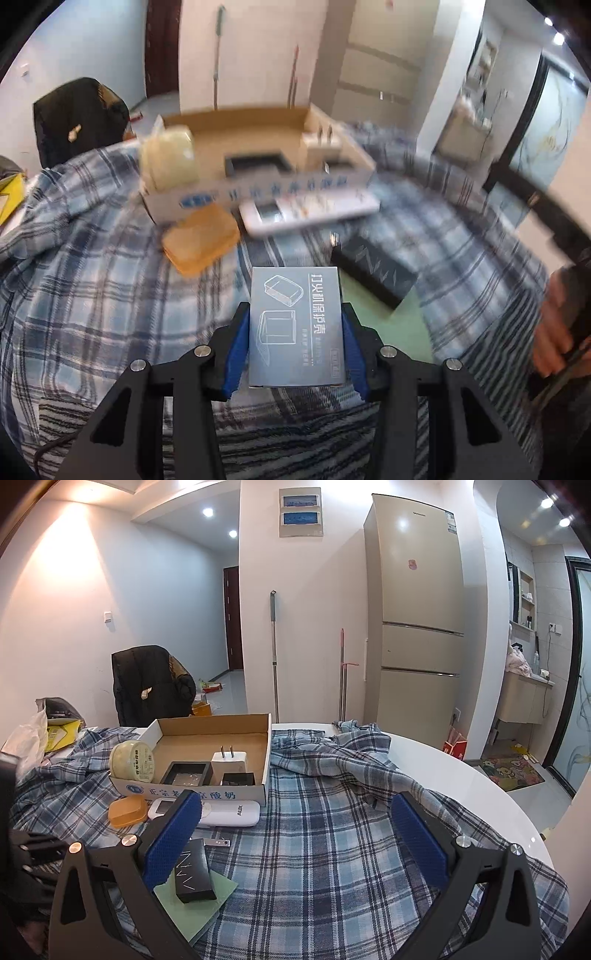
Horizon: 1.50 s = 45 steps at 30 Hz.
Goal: Organize rigid objects
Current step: 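Lift the grey card box with the left gripper while the right gripper grasps the black UNNV case, then lower the grey box into the cardboard box with left gripper while right gripper lowers the case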
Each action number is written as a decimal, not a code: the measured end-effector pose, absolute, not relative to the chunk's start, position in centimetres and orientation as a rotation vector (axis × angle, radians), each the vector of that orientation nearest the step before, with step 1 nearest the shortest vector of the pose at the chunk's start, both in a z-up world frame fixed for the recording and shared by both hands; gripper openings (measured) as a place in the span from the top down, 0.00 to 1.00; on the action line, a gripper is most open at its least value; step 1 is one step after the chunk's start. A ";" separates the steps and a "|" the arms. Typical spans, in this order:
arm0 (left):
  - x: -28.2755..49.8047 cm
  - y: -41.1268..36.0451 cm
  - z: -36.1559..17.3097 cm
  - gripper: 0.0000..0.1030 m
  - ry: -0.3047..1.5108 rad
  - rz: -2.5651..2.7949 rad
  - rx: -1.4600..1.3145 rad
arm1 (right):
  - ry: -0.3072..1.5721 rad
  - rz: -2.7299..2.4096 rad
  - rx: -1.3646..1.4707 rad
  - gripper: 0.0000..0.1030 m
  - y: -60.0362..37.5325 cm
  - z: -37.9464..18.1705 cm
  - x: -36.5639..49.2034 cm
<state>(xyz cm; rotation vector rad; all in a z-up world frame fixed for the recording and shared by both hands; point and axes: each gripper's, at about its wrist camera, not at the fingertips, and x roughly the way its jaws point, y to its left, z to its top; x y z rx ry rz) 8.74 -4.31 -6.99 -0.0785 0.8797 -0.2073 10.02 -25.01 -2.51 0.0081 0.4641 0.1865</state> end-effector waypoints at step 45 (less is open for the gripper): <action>4.9 -1.0 -2.6 0.52 0.501 -0.029 -0.113 | 0.944 0.471 -0.233 0.68 -14.9 -9.7 14.1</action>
